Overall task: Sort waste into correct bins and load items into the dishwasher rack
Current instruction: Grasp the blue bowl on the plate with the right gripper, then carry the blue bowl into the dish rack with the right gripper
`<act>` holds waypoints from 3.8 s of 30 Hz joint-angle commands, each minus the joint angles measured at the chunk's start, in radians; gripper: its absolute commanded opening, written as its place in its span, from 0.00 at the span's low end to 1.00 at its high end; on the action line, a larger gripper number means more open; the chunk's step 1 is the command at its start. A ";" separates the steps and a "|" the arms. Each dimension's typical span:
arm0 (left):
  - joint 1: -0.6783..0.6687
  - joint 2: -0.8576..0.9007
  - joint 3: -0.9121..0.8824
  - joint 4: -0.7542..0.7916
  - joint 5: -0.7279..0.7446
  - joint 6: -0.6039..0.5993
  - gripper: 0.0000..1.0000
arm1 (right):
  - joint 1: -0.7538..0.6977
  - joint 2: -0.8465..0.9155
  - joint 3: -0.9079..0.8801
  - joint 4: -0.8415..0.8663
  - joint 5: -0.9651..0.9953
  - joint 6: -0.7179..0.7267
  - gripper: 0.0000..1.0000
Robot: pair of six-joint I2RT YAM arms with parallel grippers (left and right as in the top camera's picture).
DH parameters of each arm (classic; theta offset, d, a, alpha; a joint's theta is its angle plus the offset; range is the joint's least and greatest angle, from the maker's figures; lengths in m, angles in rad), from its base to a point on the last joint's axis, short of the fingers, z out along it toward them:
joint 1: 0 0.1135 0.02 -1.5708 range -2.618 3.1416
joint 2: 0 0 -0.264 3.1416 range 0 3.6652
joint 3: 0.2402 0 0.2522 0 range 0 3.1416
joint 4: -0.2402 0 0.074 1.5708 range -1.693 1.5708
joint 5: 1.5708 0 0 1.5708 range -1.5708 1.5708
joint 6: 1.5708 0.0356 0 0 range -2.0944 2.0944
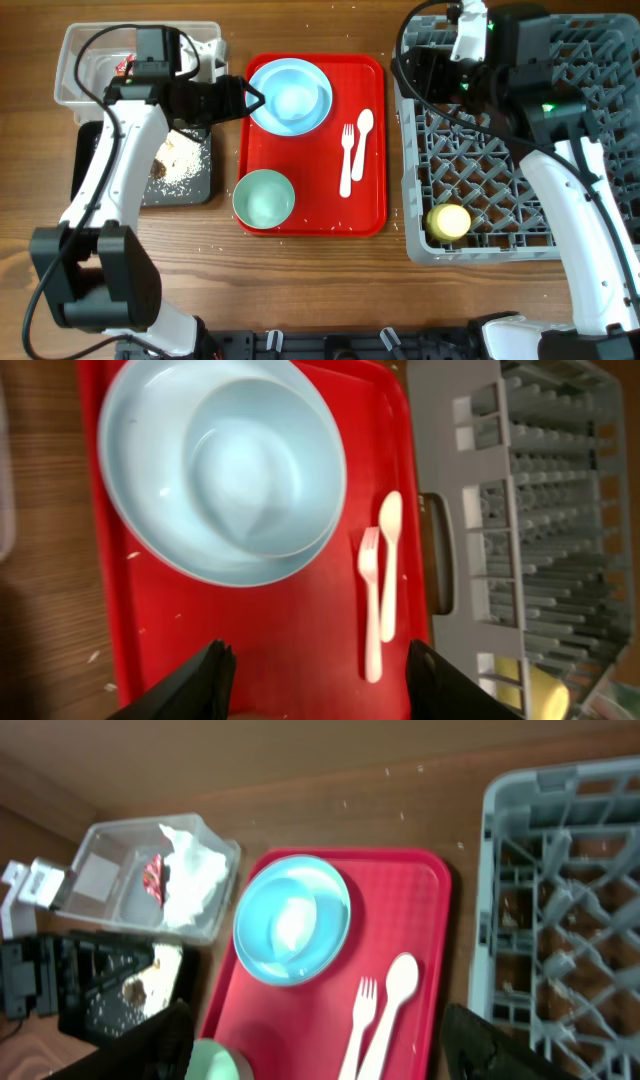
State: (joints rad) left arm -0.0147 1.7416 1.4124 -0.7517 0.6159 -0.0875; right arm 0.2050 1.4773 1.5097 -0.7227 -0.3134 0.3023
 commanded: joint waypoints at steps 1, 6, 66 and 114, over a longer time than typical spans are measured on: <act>0.008 -0.066 0.002 -0.018 -0.116 0.005 0.59 | 0.055 0.040 0.014 0.051 0.038 0.041 0.80; 0.008 -0.122 0.002 -0.032 -0.193 0.005 0.63 | 0.140 0.139 0.014 0.153 0.062 0.068 0.80; 0.019 -0.131 0.001 -0.094 -0.303 0.002 1.00 | 0.341 0.679 0.133 0.376 0.449 0.275 0.54; 0.019 -0.131 0.001 -0.094 -0.303 0.002 1.00 | 0.121 0.269 0.135 0.230 0.967 -0.138 0.04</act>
State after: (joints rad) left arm -0.0032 1.6253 1.4124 -0.8486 0.3180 -0.0898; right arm 0.3420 1.7660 1.6394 -0.4541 0.4313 0.3985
